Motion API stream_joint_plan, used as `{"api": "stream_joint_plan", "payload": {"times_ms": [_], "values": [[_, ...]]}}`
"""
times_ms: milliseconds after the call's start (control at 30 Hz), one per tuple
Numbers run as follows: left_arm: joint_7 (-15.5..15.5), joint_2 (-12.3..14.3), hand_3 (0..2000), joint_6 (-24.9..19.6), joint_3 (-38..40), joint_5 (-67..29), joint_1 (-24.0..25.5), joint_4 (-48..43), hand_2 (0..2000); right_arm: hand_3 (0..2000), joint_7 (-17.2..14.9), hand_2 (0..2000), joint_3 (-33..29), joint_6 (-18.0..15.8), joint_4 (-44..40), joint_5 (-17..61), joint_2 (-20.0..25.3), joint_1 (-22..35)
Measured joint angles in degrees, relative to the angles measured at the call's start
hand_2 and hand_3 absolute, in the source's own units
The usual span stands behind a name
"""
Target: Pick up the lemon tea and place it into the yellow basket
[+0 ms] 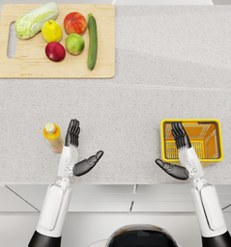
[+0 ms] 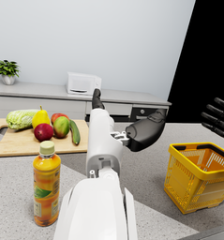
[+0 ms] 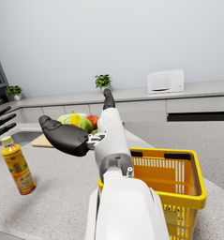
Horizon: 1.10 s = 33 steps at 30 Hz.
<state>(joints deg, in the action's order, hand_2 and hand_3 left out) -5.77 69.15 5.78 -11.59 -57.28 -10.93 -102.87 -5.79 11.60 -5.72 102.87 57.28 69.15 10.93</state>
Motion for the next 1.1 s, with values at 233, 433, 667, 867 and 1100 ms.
{"api": "stream_joint_plan", "payload": {"times_ms": [233,433,667,867,1100], "values": [[0.0,0.0,0,0.0,0.0,0.0,0.0,0.0,0,0,0.0,0,0.0,0.0,0.0,0.0,0.0,0.0],[3.6,0.7,0,-3.6,0.1,0.0,-0.3,0.5,0,0,3.7,0,0.8,3.6,0.3,0.0,0.7,0.2],[5.6,2.5,0,-5.6,10.6,-10.2,-6.6,4.2,0,0,5.6,0,-8.1,5.5,1.8,12.7,3.1,5.1],[5.7,2.5,0,-5.7,19.6,-18.0,-8.7,9.2,0,0,5.8,0,-16.9,5.7,2.2,18.3,3.4,6.0],[5.8,3.3,0,-5.8,19.9,-19.1,-6.0,17.9,0,0,5.8,0,-18.8,5.7,4.5,19.1,4.0,5.1]]}}
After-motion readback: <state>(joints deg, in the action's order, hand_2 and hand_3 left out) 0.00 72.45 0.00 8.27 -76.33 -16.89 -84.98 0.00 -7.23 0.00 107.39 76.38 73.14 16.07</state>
